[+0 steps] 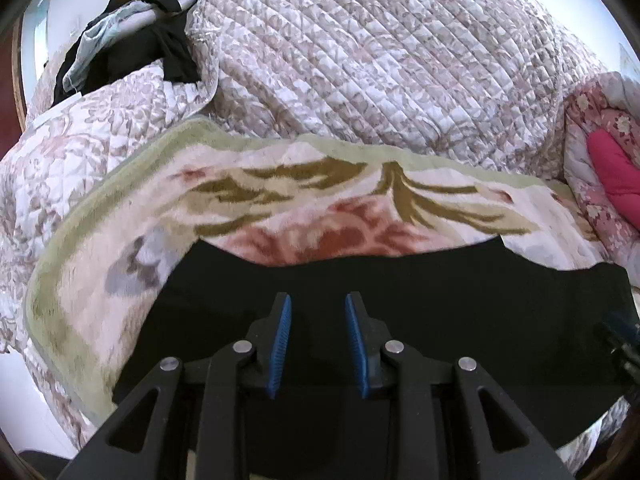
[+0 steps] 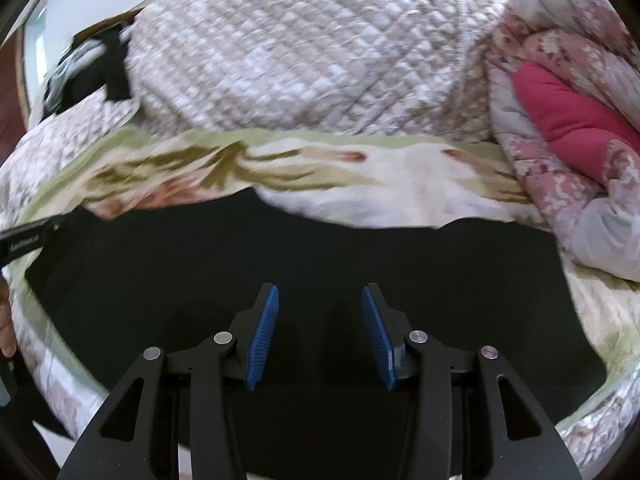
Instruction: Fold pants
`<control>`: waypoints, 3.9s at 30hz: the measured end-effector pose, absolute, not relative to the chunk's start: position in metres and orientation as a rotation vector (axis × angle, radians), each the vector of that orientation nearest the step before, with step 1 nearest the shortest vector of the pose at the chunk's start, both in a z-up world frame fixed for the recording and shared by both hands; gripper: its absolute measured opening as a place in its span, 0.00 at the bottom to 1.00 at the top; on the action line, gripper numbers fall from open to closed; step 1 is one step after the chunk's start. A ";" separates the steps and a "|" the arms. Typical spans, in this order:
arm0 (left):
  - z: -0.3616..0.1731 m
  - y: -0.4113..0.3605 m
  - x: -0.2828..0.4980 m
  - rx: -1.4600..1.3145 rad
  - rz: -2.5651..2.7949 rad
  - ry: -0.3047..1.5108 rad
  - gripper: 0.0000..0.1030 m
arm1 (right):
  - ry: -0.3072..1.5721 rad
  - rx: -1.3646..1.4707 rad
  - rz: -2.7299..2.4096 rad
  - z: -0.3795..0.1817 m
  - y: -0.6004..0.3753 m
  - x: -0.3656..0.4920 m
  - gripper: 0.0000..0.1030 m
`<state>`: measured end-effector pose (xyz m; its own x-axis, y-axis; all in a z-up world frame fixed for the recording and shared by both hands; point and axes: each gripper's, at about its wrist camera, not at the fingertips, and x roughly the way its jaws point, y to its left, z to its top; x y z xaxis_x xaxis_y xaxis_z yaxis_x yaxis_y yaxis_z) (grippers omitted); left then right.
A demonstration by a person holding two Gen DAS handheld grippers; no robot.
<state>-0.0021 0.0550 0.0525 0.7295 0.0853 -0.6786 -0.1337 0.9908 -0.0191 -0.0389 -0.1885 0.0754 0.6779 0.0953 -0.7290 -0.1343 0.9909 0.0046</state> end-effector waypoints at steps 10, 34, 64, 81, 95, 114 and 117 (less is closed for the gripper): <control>0.076 0.057 -0.026 -0.051 0.178 0.694 0.30 | 0.833 -0.090 0.163 0.069 -0.169 -0.046 0.43; 0.154 0.086 -0.080 -0.059 0.344 0.545 0.30 | 0.782 -0.070 0.269 0.080 -0.152 -0.066 0.43; 0.014 0.115 -0.053 -0.163 0.252 0.851 0.39 | 0.875 -0.104 0.291 0.056 -0.146 -0.064 0.45; -0.001 0.164 -0.083 -0.533 0.140 0.792 0.39 | 0.847 -0.067 0.297 0.062 -0.150 -0.069 0.45; -0.001 0.168 -0.052 -0.481 0.240 0.753 0.13 | 0.835 -0.024 0.286 0.066 -0.159 -0.069 0.45; 0.084 0.038 -0.002 -0.241 -0.209 0.695 0.07 | 0.848 0.211 0.124 0.071 -0.227 -0.066 0.45; 0.079 -0.003 0.003 -0.201 -0.311 0.714 0.07 | 0.845 0.238 0.103 0.071 -0.235 -0.068 0.45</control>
